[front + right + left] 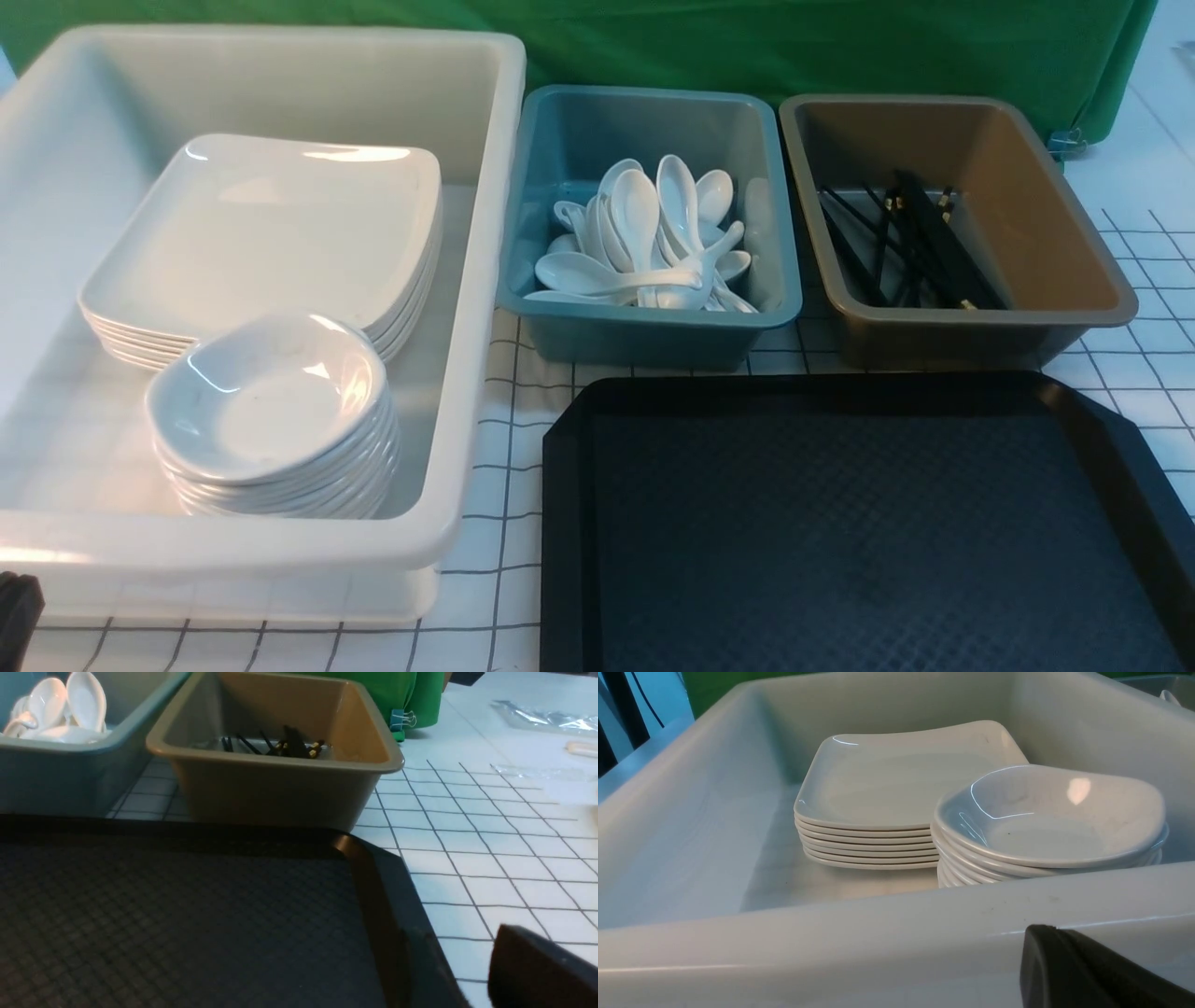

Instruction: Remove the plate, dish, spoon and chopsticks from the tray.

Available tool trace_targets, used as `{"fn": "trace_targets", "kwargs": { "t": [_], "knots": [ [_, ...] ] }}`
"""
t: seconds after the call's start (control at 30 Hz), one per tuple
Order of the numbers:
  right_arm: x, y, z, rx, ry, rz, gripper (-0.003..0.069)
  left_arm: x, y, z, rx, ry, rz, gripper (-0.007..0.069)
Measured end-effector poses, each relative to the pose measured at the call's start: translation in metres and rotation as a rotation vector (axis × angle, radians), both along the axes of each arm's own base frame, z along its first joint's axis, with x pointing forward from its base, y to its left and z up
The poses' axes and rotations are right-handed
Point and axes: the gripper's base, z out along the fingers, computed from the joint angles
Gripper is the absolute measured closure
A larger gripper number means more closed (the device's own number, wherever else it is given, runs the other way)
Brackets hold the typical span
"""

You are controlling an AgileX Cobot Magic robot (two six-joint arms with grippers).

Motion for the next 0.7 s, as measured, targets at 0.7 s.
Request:
{"fn": "trace_targets", "kwargs": {
  "t": [0.7],
  "knots": [
    [0.0000,0.0000,0.0000,0.023,0.000,-0.004,0.0417,0.0000,0.0000,0.0000,0.004,0.000,0.000,0.0620]
  ]
}}
